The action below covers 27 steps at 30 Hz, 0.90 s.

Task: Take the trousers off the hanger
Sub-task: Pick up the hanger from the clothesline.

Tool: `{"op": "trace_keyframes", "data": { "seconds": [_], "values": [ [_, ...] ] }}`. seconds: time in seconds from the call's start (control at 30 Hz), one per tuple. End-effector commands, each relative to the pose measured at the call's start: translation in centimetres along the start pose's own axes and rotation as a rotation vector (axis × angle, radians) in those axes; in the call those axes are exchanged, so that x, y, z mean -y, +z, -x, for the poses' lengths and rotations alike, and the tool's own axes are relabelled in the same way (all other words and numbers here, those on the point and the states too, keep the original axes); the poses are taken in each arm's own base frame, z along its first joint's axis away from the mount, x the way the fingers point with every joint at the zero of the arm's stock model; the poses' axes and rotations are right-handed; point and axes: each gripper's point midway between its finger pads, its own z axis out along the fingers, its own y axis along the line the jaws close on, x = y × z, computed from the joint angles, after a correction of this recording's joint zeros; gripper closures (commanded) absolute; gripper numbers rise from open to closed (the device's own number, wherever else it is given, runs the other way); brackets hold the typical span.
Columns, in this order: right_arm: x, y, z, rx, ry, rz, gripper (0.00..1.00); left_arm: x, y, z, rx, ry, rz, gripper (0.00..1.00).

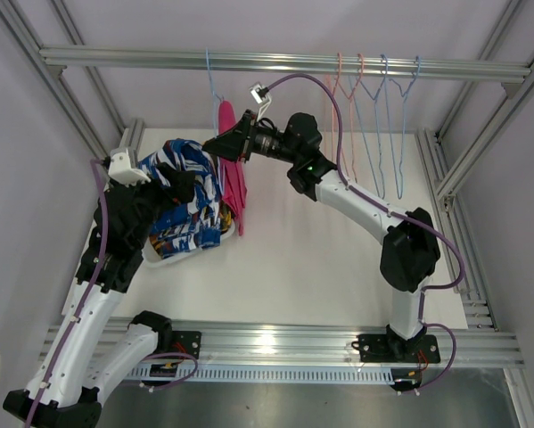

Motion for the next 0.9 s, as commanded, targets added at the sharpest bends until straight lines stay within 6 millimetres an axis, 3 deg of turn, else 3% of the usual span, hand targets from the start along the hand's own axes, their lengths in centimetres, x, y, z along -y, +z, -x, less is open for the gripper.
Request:
{"op": "trace_keyframes", "data": {
  "seconds": [0.0,0.1,0.27,0.53,0.87],
  "values": [
    [-3.1,0.4,2.7,0.059,-0.070,0.109,0.68,0.5,0.1,0.5,0.019,-0.026,-0.030,0.01],
    [-3.2,0.4,2.8,0.066,-0.075,0.115,0.83,0.6,0.2,0.5,0.016,-0.027,-0.032,0.01],
    [-3.6,0.5,3.0,0.073,-0.091,0.119,1.00,0.6,0.2,0.6,0.019,-0.028,-0.033,0.01],
    [-4.9,0.6,3.7,0.089,-0.149,0.112,1.00,0.7,0.3,0.0,0.002,-0.028,-0.040,0.00],
    [-7.8,0.1,7.4,0.158,-0.239,0.128,1.00,0.9,0.3,0.2,0.002,-0.030,-0.051,0.01]
  ]
}}
